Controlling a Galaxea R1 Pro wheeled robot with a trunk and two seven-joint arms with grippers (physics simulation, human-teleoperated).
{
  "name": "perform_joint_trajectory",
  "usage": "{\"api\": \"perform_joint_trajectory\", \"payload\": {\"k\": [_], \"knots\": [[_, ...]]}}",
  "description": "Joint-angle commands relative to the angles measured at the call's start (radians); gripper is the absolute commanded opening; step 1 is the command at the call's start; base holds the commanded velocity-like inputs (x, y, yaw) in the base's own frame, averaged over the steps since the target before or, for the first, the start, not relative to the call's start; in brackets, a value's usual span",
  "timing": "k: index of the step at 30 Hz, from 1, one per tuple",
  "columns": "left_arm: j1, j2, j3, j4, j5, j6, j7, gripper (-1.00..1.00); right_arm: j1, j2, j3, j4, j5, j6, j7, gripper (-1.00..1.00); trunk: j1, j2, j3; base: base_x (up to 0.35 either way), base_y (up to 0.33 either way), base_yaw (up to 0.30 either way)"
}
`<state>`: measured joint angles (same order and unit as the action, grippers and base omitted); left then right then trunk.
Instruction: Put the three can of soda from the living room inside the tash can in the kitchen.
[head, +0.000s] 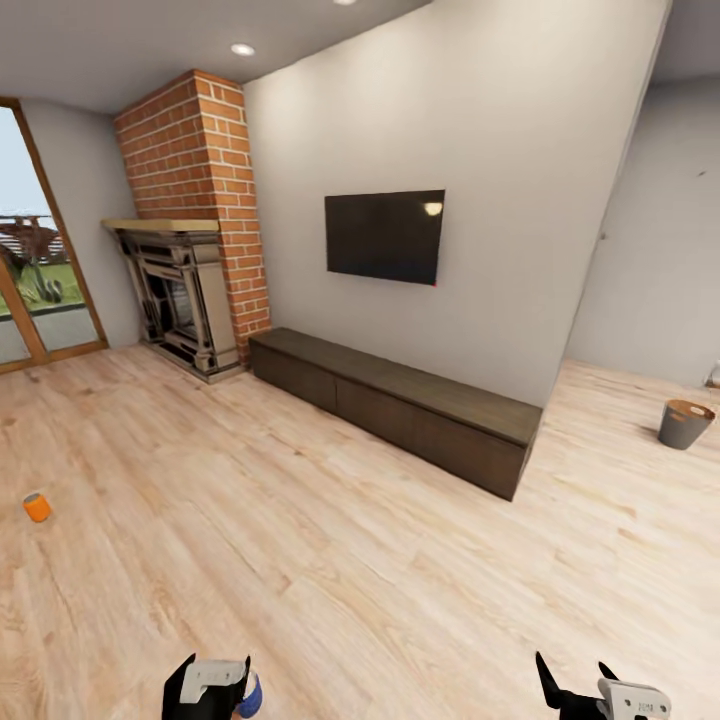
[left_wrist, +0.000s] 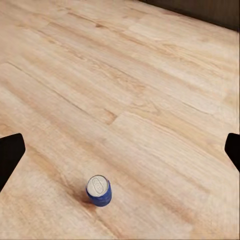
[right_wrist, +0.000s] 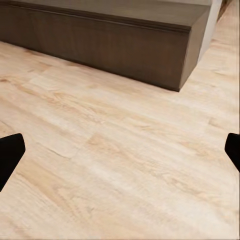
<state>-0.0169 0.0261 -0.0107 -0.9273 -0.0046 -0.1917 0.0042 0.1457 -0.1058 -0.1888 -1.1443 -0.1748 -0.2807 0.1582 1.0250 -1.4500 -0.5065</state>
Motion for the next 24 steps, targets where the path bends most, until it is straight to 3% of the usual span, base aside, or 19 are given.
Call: {"api": "perform_joint_trajectory", "payload": {"k": [1,24], "knots": [[0.0,0.0,0.0,0.0,0.0,0.0,0.0,1.0,0.0,0.0,0.0,0.0,0.0,0.0,0.0,1.0,0.0,0.0,0.0,0.114,-0.269,-0.218],[0.0,0.0,0.0,0.0,0.0,0.0,0.0,1.0,0.0,0.0,-0.001,0.0,0.0,0.0,0.0,1.0,0.0,0.0,0.0,0.113,-0.269,-0.219]]}}
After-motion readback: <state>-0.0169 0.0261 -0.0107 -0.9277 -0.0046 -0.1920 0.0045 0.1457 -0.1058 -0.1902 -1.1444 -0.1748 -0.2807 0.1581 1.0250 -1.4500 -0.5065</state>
